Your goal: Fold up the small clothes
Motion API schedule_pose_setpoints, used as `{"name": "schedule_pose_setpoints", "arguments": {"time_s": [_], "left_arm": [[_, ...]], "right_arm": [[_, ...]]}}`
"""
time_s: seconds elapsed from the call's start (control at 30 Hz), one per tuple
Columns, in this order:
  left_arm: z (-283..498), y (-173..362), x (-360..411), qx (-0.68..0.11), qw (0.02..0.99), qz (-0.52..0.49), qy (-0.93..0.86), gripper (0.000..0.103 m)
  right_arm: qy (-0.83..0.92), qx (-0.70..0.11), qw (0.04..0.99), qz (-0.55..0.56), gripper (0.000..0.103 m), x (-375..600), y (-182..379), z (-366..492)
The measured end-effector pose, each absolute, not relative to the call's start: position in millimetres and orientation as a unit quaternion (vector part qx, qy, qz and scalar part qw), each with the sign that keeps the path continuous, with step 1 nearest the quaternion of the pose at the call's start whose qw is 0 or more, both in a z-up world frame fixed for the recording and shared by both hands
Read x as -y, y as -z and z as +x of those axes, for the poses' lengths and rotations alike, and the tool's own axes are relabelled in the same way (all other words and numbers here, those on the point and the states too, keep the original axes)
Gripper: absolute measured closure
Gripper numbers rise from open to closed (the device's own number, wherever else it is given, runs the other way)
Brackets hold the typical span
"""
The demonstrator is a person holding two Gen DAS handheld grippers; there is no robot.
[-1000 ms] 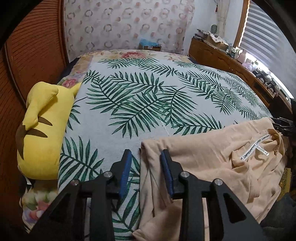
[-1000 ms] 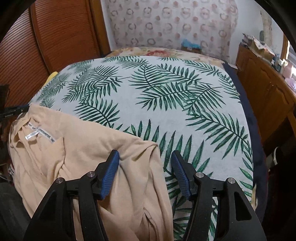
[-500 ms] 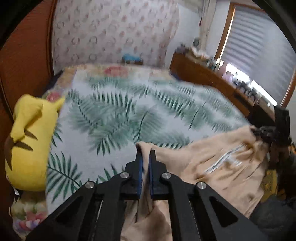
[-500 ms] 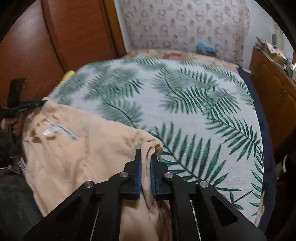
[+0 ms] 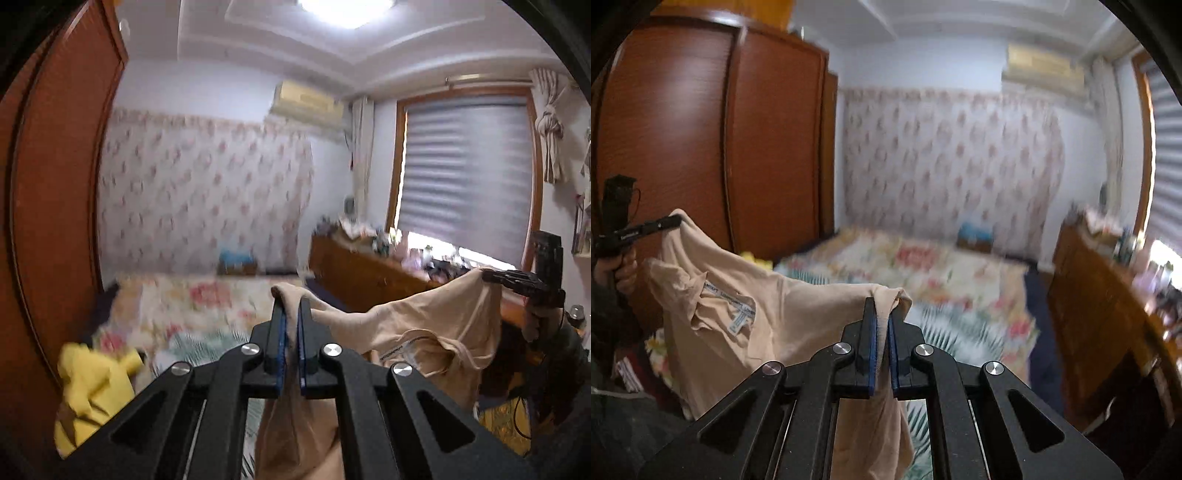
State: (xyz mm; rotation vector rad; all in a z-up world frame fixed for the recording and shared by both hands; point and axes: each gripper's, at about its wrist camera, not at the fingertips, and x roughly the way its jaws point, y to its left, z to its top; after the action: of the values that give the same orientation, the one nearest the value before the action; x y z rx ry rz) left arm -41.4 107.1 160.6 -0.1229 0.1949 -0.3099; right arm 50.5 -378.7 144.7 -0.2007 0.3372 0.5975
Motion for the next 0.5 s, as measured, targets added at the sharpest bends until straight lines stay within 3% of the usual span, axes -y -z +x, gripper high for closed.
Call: {"name": "schedule_pose_setpoints", "arguments": {"time_s": [0.27,0.5], "left_arm": [[-64,-227,-133,-0.010,0.990,-0.055,0.131,0.102],[-55,-248,-144,0.011,0.993,-0.039,0.110,0.102]], "right_arm": [[-0.272,-0.067,0.953,-0.111,0.100,392,-243,15],[-0.259,-0.031,0.958,-0.119,0.100,398,-286,-2]]}}
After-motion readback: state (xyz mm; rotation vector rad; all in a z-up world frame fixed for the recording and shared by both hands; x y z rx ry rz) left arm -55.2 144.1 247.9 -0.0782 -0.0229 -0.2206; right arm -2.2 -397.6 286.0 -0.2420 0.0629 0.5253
